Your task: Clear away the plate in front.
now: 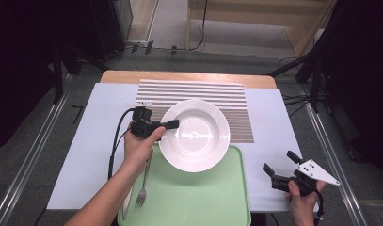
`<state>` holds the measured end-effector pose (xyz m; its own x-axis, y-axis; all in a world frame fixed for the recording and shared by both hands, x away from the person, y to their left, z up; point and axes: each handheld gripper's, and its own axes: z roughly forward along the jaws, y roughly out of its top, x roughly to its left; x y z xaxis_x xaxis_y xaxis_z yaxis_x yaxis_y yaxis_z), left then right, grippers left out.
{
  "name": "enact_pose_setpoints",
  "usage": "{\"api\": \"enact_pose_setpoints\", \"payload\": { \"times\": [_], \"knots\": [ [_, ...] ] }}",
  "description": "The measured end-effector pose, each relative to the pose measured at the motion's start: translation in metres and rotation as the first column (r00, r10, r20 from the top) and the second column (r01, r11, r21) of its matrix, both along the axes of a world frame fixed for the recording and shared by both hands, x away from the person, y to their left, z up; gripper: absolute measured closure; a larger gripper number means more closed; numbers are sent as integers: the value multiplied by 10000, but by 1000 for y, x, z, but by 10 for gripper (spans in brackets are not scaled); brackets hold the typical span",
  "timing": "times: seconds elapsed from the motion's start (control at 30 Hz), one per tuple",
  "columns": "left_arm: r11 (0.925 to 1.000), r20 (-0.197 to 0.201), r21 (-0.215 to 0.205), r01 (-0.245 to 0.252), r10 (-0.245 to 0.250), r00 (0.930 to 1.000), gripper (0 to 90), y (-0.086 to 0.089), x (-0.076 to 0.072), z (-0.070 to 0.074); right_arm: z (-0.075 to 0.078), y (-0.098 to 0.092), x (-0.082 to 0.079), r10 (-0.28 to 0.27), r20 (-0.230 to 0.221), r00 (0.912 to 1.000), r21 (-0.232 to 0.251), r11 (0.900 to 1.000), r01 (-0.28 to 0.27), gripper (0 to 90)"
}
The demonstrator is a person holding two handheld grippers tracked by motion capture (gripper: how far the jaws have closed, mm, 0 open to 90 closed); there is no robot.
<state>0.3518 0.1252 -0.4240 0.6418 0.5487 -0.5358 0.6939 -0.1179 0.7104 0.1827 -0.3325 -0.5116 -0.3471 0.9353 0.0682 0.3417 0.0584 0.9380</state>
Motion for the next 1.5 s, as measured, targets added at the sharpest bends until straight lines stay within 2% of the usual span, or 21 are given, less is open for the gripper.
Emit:
{"api": "enact_pose_setpoints", "payload": {
  "times": [0.17,0.2,0.3,0.63,0.87,1.17,1.5],
  "knots": [
    [9999,-23,-68,147,-147,9999,811,2,-8,-4,0,1,-1,0,-38,10000,37,10000,0,0],
    [9999,-117,-36,145,-145,9998,811,2,-10,-5,0,1,-1,0,-37,10000,36,10000,0,0],
    [9994,-75,124,329,-328,9994,811,4,-14,-9,0,1,0,-12,-29,10000,20,10000,12,0],
    [9984,-262,111,558,-555,9981,810,7,-30,-20,0,3,-1,-56,-85,9999,36,10000,56,0],
    [9957,-492,-30,926,-926,9945,809,11,-41,-27,0,3,-1,-11,-70,10000,-15,10000,11,0],
    [9952,-810,-29,981,-980,9919,805,16,-55,-37,0,4,-1,25,-55,10000,-51,10000,-25,0],
    [9917,-1012,-37,1288,-1285,9865,805,18,-68,-45,0,4,0,15,-65,10000,-77,10000,-16,0]
  ]
}}
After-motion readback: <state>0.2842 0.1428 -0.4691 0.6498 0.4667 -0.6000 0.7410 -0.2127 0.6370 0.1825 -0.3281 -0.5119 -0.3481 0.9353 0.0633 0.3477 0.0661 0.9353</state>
